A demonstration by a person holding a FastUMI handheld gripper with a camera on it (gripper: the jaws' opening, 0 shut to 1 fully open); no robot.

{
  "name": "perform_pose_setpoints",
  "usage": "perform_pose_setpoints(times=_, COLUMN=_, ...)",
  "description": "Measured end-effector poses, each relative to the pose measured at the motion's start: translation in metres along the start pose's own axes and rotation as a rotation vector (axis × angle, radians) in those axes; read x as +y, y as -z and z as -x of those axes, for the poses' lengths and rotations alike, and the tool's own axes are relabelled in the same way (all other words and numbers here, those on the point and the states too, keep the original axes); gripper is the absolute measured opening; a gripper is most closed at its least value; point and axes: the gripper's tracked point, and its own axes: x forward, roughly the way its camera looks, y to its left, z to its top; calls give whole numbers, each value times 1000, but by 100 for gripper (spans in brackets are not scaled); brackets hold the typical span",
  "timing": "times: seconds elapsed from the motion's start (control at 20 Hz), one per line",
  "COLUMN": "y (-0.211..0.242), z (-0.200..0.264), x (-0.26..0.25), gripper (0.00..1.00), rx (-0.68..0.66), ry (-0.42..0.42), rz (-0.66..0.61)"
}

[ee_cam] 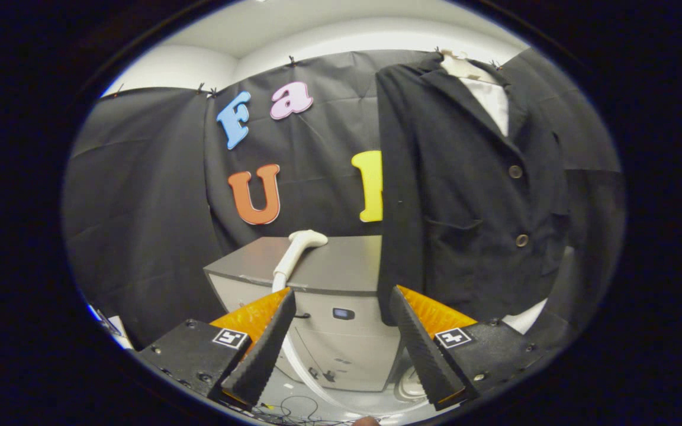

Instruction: Iron the clothes twice with a garment steamer, once on the left side and once on the right side.

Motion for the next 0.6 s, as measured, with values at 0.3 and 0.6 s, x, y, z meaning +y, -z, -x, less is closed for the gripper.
perform_pose_setpoints(times=0.3, y=-25, z=-95, x=72, gripper=100, rx=97, ry=-106, rz=107)
perform_pose_setpoints(times=0.6, y=-36, z=-184, x=99, gripper=100, rx=224, ry=-117, rz=42)
